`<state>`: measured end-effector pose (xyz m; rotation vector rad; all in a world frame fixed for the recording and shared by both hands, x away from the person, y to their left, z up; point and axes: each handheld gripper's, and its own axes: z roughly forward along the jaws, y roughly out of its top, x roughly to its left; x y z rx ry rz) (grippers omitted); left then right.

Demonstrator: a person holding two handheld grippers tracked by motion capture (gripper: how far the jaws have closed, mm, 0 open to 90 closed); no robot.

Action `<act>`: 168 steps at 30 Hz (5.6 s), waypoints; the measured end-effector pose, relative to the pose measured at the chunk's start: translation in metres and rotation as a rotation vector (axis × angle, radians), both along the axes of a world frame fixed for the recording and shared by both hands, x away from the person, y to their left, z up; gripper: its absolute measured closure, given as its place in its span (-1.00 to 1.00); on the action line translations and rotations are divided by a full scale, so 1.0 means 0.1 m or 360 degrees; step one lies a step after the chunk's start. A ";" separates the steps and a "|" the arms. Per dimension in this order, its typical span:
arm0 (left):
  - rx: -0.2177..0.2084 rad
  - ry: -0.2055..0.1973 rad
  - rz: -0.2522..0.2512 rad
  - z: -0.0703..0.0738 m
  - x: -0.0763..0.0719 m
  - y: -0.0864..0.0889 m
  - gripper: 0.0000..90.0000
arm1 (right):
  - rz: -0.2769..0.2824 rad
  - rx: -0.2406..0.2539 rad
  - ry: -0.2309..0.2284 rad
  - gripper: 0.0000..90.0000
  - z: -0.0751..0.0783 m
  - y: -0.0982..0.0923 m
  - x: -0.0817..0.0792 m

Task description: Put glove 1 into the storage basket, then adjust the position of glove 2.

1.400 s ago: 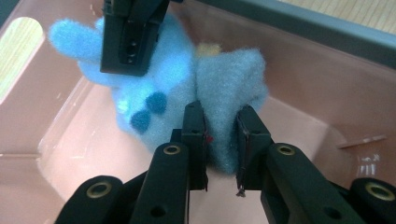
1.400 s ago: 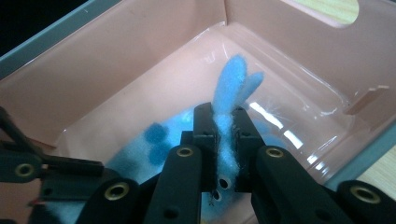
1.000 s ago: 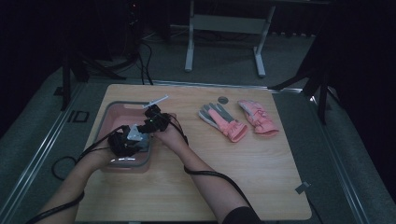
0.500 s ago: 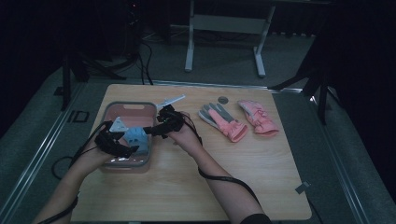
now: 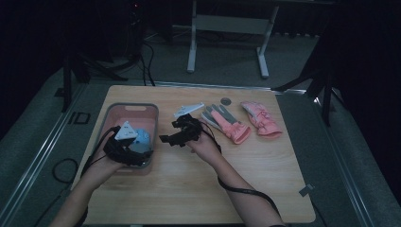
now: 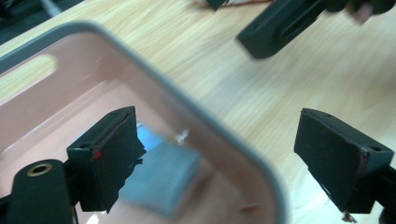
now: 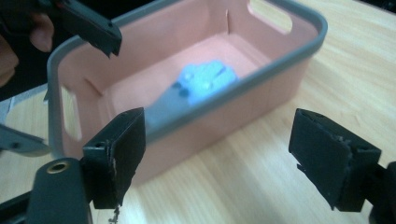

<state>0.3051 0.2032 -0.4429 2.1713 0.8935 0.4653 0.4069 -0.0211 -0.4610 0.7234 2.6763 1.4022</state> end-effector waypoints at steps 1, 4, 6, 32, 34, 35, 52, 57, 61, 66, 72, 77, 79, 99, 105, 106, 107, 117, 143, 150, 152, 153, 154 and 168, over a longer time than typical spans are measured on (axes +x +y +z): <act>-0.0030 -0.0002 -0.0012 0.01 -0.01 -0.04 -0.69 | 0.0004 -0.0007 0.0004 -0.60 -0.01 -0.03 -0.02; -0.0042 0.0011 -0.0039 0.03 -0.03 -0.20 -0.68 | 0.0009 -0.0048 -0.0001 -0.63 -0.01 -0.13 -0.06; -0.0042 0.0018 -0.0056 0.00 -0.04 -0.30 -0.68 | 0.0014 -0.0053 0.0012 -0.65 0.00 -0.20 -0.09; -0.0279 -0.0063 -0.0181 -0.47 -0.24 -1.26 -0.95 | -0.0244 -0.0117 -0.0142 0.27 -0.01 -1.65 -0.02; -0.0315 -0.0068 -0.0184 -0.54 -0.27 -1.28 -0.95 | -0.0282 -0.0140 -0.0153 0.35 -0.01 -1.76 0.04; -0.0357 -0.0061 -0.0203 -0.59 -0.29 -1.29 -0.95 | -0.0311 -0.0154 -0.0169 0.36 -0.01 -1.81 0.07; -0.0474 -0.0067 -0.0141 -0.99 -0.47 -1.35 -0.96 | -0.0539 -0.0262 -0.0146 0.38 -0.26 -2.04 0.88; -0.0495 -0.0079 -0.0149 -1.00 -0.49 -1.30 -0.96 | -0.0534 -0.0395 -0.0112 0.39 -0.41 -1.93 1.05; -0.0462 -0.0111 -0.0146 -1.01 -0.51 -1.28 -0.96 | -0.0511 -0.0481 -0.0093 0.39 -0.56 -1.86 1.14; -0.0480 -0.0106 -0.0159 -1.02 -0.51 -1.25 -0.95 | -0.0507 -0.0528 -0.0084 0.55 -0.66 -1.83 1.16; -0.0469 -0.0130 -0.0162 -1.03 -0.52 -1.27 -0.95 | -0.0558 -0.0552 -0.0104 0.92 -0.67 -1.79 1.11; -0.0428 -0.0152 -0.0163 -1.03 -0.52 -1.29 -0.95 | -0.0758 -0.0460 -0.0010 0.96 -0.49 -1.74 0.96; -0.0425 -0.0161 -0.0153 -1.03 -0.52 -1.29 -0.95 | -0.0842 -0.0460 -0.0022 0.96 -0.39 -1.70 0.85; -0.0357 -0.0225 -0.0141 -1.04 -0.56 -1.31 -0.95 | -0.1199 -0.0145 0.0057 0.96 0.14 -1.70 -0.17; -0.0345 -0.0239 -0.0140 -1.04 -0.56 -1.33 -0.95 | -0.1287 -0.0139 0.0070 0.96 -0.09 -1.64 -0.24; -0.0347 -0.0240 -0.0139 -1.05 -0.56 -1.33 -0.95 | -0.1306 -0.0121 0.0081 0.96 -0.13 -1.64 -0.25; -0.0347 -0.0234 -0.0138 -1.05 -0.56 -1.33 -0.95 | -0.1329 -0.0122 0.0057 0.96 -0.17 -1.62 -0.26; -0.0335 -0.0222 -0.0158 -1.05 -0.57 -1.34 -0.95 | -0.1442 -0.0190 0.0145 0.95 -0.53 -1.54 -0.22; -0.0328 -0.0217 -0.0190 -1.08 -0.57 -1.34 -0.95 | -0.1151 -0.0103 -0.0225 0.44 -0.11 -2.44 -0.19; -0.0331 -0.0212 -0.0203 -1.08 -0.57 -1.36 -0.95 | -0.1150 -0.0095 -0.0261 0.45 -0.06 -3.03 0.10; -0.0328 -0.0214 -0.0209 -1.08 -0.58 -1.36 -0.95 | -0.1169 -0.0104 -0.0226 0.44 -0.10 -3.14 0.21; -0.0326 -0.0218 -0.0210 -1.08 -0.58 -1.36 -0.95 | -0.1176 -0.0118 -0.0223 0.38 -0.14 -3.17 0.27; -0.0332 -0.0218 -0.0208 -1.08 -0.58 -1.36 -0.95 | -0.1158 -0.0115 -0.0207 0.36 -0.18 -3.21 0.33; -0.0362 -0.0193 -0.0174 -1.10 -0.56 -1.32 -0.95 | -0.1110 -0.0228 -0.0079 0.25 -0.53 -3.21 1.04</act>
